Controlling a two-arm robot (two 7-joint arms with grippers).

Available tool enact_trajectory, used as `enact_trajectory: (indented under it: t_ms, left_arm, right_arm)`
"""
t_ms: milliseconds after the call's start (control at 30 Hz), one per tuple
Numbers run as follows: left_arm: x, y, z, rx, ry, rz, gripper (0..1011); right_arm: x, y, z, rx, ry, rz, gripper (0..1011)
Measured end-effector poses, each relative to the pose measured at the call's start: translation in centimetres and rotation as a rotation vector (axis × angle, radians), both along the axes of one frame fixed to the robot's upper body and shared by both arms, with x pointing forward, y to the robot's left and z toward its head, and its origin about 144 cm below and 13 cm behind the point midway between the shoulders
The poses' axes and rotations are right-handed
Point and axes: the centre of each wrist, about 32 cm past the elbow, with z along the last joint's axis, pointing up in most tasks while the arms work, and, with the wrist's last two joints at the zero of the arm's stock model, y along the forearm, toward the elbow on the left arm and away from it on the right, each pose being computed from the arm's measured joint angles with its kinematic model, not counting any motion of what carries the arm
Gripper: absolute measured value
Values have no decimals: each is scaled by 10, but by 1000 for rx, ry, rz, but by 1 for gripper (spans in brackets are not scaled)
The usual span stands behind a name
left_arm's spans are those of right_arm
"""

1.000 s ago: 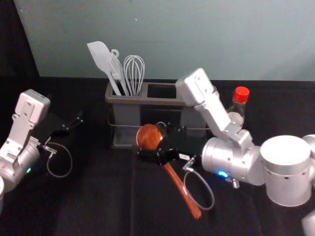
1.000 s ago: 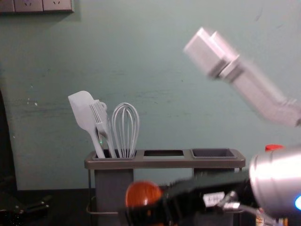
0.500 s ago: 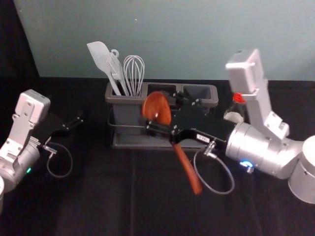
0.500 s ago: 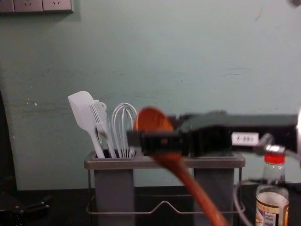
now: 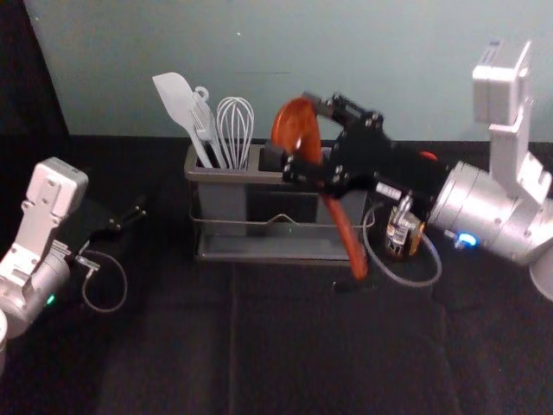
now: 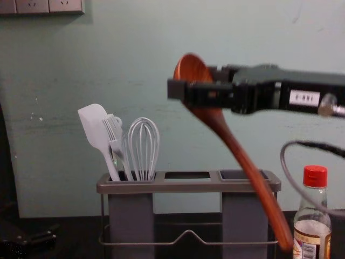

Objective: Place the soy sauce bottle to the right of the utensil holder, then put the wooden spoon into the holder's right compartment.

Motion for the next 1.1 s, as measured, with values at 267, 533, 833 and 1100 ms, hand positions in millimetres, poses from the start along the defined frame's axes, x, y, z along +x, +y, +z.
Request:
enact_trajectory:
  t_ms: [267, 533, 833, 1100]
  left_arm:
    - [0, 0, 0, 0, 0, 0, 1005]
    - [0, 0, 0, 0, 0, 0, 1005]
    - [0, 0, 0, 0, 0, 0, 1005]
    - [0, 0, 0, 0, 0, 0, 1005]
  right_arm:
    - [23, -6, 16, 20, -65, -6, 835]
    - [53, -4, 29, -1, -115, -13, 834]
    - [77, 1, 32, 0, -133, -43, 835]
    - [92, 7, 28, 4, -126, -80, 835]
